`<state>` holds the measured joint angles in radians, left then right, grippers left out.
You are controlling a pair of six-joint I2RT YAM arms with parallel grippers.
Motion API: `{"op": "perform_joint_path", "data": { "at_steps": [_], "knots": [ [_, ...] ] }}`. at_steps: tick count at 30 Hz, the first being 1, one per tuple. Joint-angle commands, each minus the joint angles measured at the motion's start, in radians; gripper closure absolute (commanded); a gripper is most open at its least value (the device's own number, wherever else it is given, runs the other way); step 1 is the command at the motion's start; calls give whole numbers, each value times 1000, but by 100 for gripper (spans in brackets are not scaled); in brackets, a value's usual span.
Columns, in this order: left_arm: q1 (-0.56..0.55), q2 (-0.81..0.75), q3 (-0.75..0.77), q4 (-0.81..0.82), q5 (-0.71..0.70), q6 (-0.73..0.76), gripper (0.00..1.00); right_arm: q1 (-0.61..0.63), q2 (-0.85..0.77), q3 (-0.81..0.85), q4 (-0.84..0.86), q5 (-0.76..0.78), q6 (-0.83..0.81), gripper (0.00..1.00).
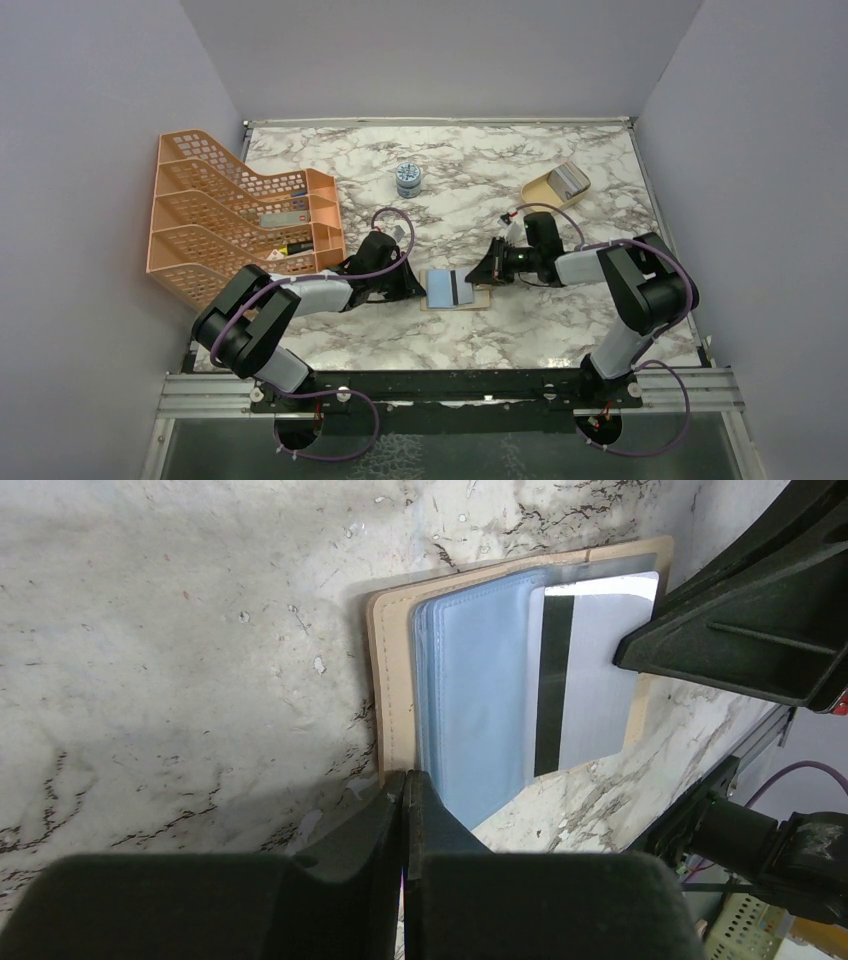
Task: Put the credit cards into the card holder
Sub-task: Insert the credit card into the card holder.
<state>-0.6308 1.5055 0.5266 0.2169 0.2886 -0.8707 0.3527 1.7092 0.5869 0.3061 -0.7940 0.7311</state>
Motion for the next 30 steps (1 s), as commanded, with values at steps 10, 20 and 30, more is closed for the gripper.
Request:
{"op": "perform_joint_path", "data": {
  "at_steps": [10, 20, 30],
  "knots": [
    [-22, 19, -26, -12, 15, -7, 95, 48, 52, 5, 69, 63, 51, 99],
    [-27, 11, -30, -10, 5, -5, 95, 71, 18, 54, -81, 187, 27, 80],
    [-30, 14, -31, 5, 7, -8, 95, 101, -102, 70, -278, 311, -44, 67]
  ]
}}
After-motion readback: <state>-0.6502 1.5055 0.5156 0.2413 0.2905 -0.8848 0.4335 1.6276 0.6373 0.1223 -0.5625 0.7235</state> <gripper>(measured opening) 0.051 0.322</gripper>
